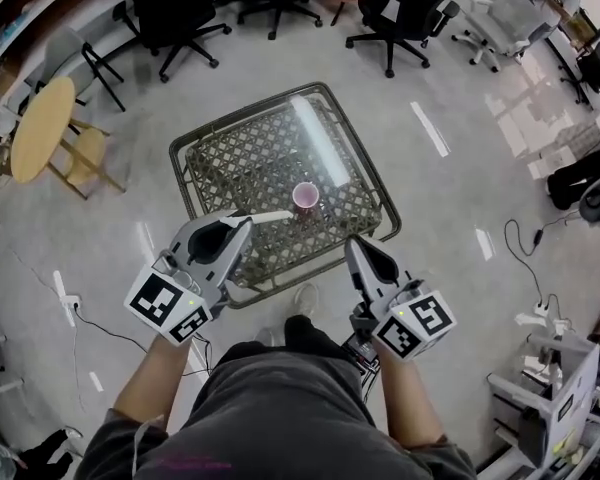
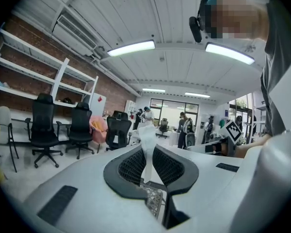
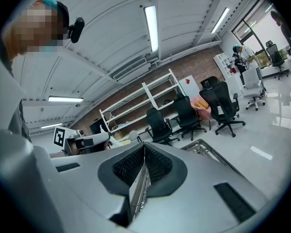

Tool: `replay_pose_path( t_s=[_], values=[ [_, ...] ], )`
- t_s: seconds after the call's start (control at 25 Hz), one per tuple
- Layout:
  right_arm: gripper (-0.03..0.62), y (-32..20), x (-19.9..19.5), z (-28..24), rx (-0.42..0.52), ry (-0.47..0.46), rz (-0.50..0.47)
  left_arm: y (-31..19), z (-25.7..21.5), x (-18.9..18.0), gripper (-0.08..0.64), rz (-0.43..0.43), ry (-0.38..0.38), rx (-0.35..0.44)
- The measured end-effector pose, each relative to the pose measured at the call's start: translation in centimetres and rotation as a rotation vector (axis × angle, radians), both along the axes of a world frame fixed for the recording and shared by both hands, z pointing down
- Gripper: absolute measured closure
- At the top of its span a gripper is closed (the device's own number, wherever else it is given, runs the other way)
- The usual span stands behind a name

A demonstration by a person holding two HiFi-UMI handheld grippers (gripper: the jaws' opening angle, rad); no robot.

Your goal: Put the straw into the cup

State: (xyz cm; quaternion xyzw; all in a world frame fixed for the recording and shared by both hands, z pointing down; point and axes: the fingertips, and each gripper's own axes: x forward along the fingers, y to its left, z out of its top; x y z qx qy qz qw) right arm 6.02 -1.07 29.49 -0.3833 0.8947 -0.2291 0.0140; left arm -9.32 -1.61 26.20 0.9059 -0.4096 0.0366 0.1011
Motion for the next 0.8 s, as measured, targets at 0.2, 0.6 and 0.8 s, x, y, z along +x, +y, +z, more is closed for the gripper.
replay_pose_path(
  t_s=[0.2, 0.6, 0.8],
  values=[
    [0.578, -2.0, 0.9, 0.1, -0.006, -0.004, -0.016, -2.0, -0.3, 1.4, 0.511, -0.007, -0.003, 0.001],
    [0.578, -4.4, 3.1, 0.7, -0.012, -0.006, -0.048, -4.4, -0.1, 3.7, 0.511, -0.029, -0.016, 0.004],
    [0.578, -5.7, 3.6, 1.5, -0.019, -0.005, -0.070, -5.4, 0.7, 4.4, 0.511, -0.043, -0.019, -0.006]
  ],
)
